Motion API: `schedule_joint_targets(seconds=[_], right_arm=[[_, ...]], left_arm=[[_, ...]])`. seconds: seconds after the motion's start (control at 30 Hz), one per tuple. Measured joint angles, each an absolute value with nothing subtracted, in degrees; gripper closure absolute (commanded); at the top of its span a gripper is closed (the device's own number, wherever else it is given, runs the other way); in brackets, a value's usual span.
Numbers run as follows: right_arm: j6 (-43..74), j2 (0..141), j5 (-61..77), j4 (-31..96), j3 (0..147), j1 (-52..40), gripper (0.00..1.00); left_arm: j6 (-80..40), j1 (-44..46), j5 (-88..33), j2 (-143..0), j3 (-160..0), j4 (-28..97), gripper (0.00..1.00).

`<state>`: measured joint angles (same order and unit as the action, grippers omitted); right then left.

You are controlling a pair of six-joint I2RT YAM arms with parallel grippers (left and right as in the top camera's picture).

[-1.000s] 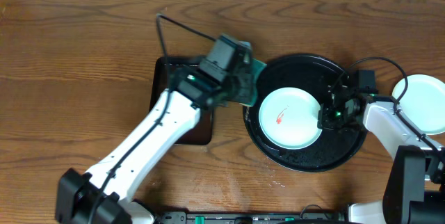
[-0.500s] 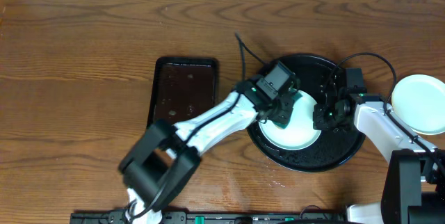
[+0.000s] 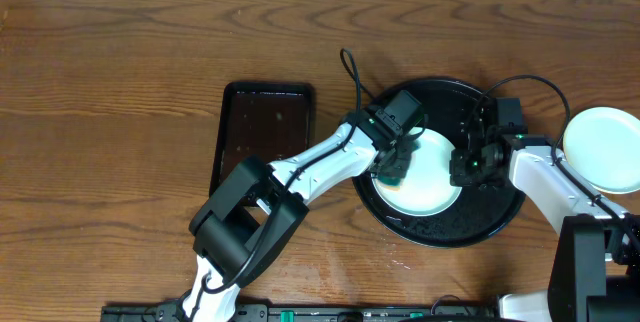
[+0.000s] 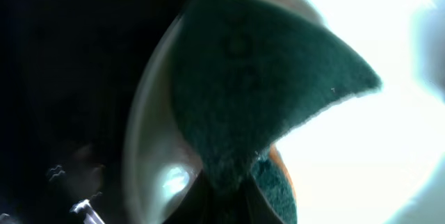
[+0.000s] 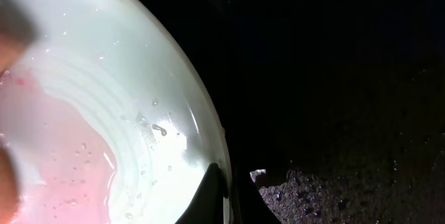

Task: Clean dirty plates on tray and stack at the side
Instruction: 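Scrub the remaining plate with the sponge while the right gripper holds it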

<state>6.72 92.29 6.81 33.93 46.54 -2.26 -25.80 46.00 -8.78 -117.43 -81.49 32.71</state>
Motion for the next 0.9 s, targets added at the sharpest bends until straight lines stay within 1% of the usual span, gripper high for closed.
schedule_joint_targets(seconds=[0.13, 0.27, 0.4, 0.5, 0.6, 0.77, 0.9], right_arm=[[6.72, 92.29, 7.07, 33.67, 46.54, -2.81, 0.99], [6.72, 92.29, 7.40, 33.58, 46.54, -2.96, 0.99], [6.72, 92.29, 7.42, 33.61, 46.54, -2.98, 0.99], [6.72, 92.29, 7.42, 33.71, 46.54, -2.96, 0.99], [6.72, 92.29, 7.42, 34.02, 46.54, -2.96, 0.99], [6.72, 92.29, 7.40, 34.17, 46.57, -2.96, 0.99], [6.72, 92.29, 7.40, 34.20, 46.57, -2.96, 0.99]], left_arm=[[-25.65, 46.06, -4.93, -117.43, -82.76, 36.69, 0.93], [-25.67, 46.04, -5.19, -117.43, -82.78, 36.27, 0.93], [-25.87, 45.45, -11.81, -117.86, -82.13, 29.85, 0.92], [-27.38, 45.12, -19.33, -119.44, -82.00, 23.27, 0.93], [-28.99, 45.01, -26.59, -121.21, -82.00, 19.35, 0.93], [-29.91, 45.01, -32.69, -122.15, -82.00, 19.57, 0.92], [-29.74, 45.21, -35.22, -122.17, -82.02, 22.59, 0.93]])
